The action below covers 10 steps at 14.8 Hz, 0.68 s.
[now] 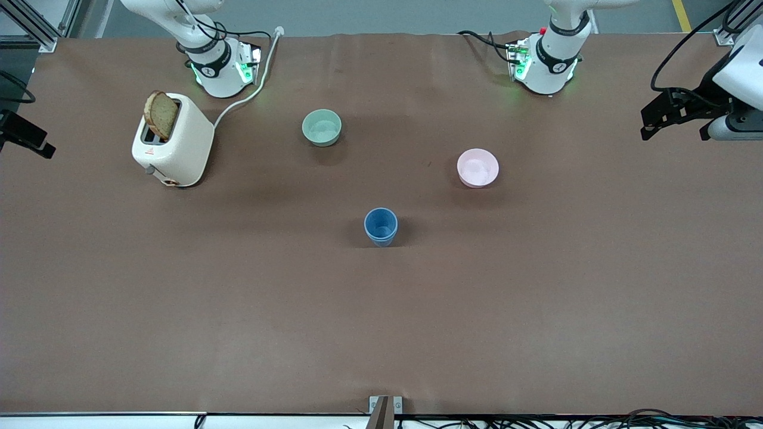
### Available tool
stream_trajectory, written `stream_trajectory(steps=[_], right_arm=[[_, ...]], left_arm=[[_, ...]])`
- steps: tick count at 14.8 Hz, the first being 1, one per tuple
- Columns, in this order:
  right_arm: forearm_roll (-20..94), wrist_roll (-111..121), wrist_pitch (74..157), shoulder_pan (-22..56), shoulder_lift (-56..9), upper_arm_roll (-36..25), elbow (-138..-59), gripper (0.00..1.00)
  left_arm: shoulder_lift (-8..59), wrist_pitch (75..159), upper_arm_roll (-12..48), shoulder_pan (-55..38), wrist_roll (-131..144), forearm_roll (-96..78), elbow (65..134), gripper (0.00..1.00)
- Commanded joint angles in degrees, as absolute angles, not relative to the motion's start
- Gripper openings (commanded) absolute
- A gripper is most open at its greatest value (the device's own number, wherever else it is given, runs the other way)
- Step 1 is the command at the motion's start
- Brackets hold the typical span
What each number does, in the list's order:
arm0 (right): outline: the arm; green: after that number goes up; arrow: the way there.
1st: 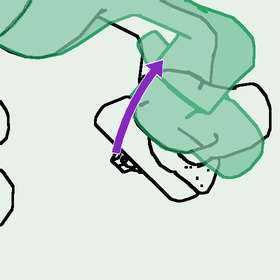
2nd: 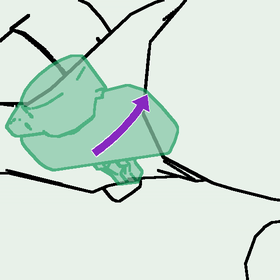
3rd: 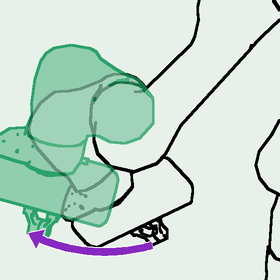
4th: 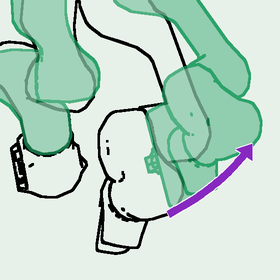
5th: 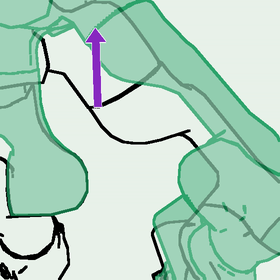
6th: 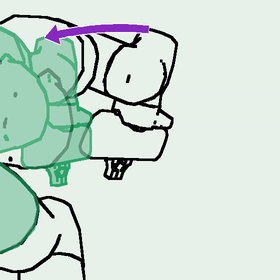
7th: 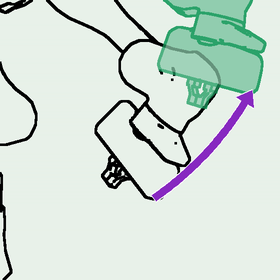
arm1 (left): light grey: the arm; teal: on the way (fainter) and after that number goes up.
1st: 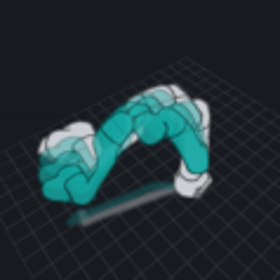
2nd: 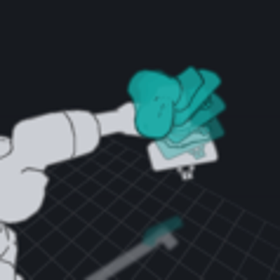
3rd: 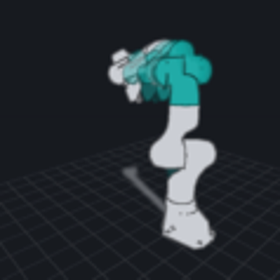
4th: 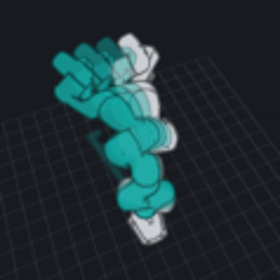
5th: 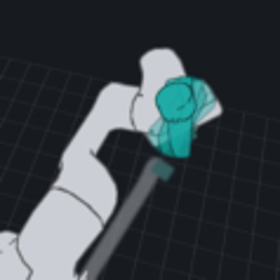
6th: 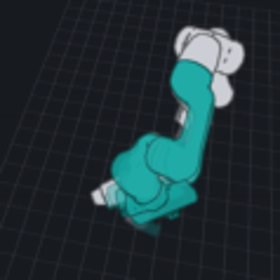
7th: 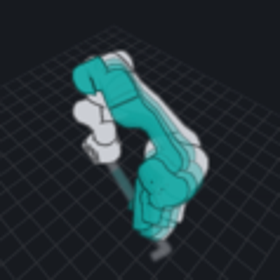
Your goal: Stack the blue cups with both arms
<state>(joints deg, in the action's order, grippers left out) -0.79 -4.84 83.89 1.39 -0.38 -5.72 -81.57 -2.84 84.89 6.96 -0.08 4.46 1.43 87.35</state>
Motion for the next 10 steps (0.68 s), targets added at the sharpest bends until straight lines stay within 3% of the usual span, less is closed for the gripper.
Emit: stream_trajectory(steps=[1, 10], right_arm=[[-0.35, -0.37, 83.32, 0.44, -0.35, -5.54, -80.51, 1.0], [0.0, -0.62, 82.97, -0.87, -0.35, -5.63, -81.21, 1.0]], left_arm=[[-2.37, 84.2, 6.86, 0.0, 4.31, 0.53, 86.13, 1.0], [-2.37, 84.2, 6.86, 0.0, 4.31, 0.53, 86.13, 1.0]])
